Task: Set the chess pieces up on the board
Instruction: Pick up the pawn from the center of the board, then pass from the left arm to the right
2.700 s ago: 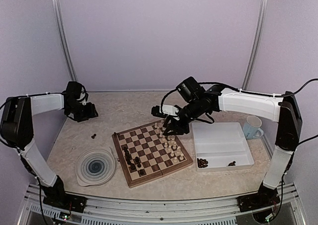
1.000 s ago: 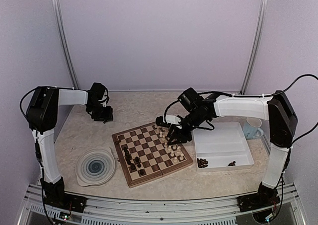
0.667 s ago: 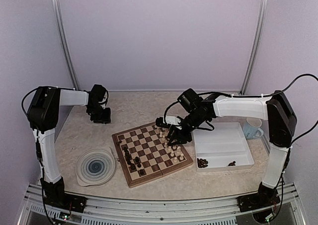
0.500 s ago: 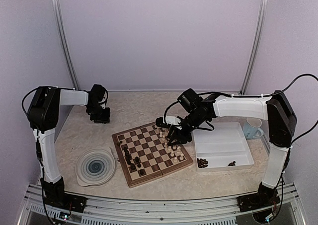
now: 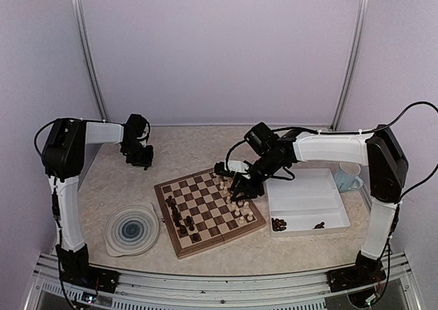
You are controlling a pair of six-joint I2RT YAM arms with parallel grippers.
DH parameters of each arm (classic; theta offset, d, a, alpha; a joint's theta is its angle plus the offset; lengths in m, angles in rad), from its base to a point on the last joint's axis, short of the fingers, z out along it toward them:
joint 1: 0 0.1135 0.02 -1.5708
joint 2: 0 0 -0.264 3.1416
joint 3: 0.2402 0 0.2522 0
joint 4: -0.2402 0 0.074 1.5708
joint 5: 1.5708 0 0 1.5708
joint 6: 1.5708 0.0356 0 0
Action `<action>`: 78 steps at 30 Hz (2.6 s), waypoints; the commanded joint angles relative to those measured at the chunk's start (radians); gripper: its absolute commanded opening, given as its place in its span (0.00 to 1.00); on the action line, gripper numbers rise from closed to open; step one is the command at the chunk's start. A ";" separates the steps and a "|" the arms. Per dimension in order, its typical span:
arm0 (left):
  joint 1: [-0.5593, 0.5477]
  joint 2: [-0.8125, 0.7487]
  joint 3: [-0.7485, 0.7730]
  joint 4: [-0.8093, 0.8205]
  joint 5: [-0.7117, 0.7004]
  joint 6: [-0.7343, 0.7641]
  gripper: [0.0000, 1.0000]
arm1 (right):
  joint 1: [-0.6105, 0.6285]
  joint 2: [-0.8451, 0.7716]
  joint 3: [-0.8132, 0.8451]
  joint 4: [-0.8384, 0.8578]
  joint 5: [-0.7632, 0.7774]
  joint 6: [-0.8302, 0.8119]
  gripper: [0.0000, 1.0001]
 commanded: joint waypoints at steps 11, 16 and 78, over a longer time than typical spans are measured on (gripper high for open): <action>0.002 0.057 -0.013 -0.054 0.060 -0.025 0.18 | 0.009 0.025 -0.003 -0.014 -0.016 -0.007 0.38; 0.002 0.041 -0.012 -0.071 0.078 -0.044 0.12 | 0.010 0.028 0.007 -0.013 0.004 0.000 0.38; -0.368 -0.527 -0.476 1.146 0.354 -1.033 0.08 | 0.153 0.021 0.432 0.242 0.402 0.235 0.39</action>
